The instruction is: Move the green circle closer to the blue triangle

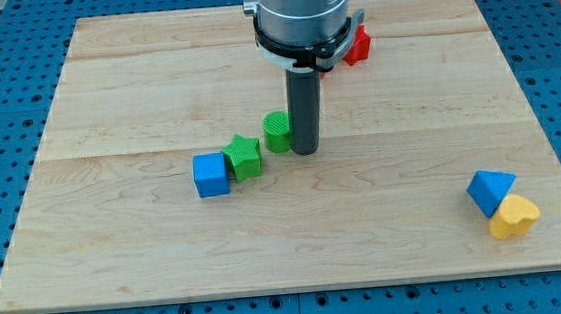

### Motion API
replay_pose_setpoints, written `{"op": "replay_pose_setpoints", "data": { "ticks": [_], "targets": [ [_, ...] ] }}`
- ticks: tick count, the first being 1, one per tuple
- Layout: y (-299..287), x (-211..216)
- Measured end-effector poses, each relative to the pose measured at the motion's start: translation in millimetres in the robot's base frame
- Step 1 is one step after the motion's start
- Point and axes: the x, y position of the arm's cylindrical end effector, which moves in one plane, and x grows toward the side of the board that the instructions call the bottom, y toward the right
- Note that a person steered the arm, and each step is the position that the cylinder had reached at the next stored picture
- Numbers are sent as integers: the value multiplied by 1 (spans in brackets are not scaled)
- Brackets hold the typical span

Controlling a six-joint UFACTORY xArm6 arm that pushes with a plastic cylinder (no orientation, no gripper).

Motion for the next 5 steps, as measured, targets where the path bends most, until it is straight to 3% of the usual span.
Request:
{"op": "replay_pose_setpoints", "data": {
  "ticks": [2,3,5],
  "targets": [
    [-80,-24],
    [-88,-61],
    [-157,-68]
  ]
}}
